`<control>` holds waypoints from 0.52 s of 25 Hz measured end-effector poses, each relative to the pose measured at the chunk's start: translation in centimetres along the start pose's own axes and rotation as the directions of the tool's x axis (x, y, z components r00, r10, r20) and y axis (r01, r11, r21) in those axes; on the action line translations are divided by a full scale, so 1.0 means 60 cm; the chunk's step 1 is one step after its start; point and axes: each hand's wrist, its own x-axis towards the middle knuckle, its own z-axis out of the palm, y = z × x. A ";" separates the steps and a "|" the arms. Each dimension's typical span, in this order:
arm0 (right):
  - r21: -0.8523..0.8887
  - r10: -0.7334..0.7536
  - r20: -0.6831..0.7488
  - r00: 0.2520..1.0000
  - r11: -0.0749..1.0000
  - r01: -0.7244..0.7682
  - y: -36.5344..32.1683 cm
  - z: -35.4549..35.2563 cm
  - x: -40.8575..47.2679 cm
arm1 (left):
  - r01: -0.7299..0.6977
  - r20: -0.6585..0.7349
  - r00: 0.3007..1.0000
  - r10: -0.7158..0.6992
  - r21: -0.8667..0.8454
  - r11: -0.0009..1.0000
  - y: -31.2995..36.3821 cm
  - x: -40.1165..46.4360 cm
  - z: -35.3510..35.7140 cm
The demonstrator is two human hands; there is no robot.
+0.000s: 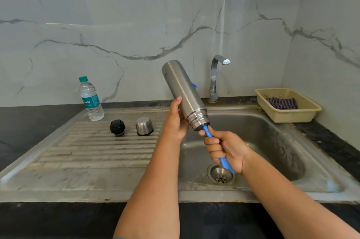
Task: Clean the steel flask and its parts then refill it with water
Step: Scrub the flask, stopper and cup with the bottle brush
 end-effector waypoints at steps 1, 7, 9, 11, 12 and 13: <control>-0.068 -0.053 -0.004 0.999 0.996 0.052 -0.001 -0.001 -0.001 | -0.009 -0.004 1.000 0.009 0.023 1.000 0.003 0.001 -0.001; -0.991 -0.704 0.131 0.698 -0.102 0.083 -0.001 -0.012 -0.002 | 0.051 -0.151 0.989 0.002 0.345 0.937 -0.020 -0.006 0.010; -0.954 -0.687 0.173 0.705 -0.295 -0.054 0.000 -0.003 -0.010 | 0.028 -0.176 0.984 0.015 0.240 0.970 -0.016 -0.008 0.010; -0.902 -0.715 0.120 0.688 -0.368 -0.225 0.011 0.008 -0.013 | -0.049 -0.178 0.980 0.093 0.236 0.971 -0.014 -0.007 0.011; -0.917 -0.729 0.065 0.681 -0.313 -0.247 0.016 0.017 -0.013 | -0.083 -0.179 0.975 0.129 0.246 0.966 -0.012 -0.006 0.013; -0.971 -0.705 -0.019 0.708 -0.155 -0.180 0.019 0.022 -0.008 | -0.097 -0.168 0.976 0.139 0.237 0.967 -0.010 -0.006 0.013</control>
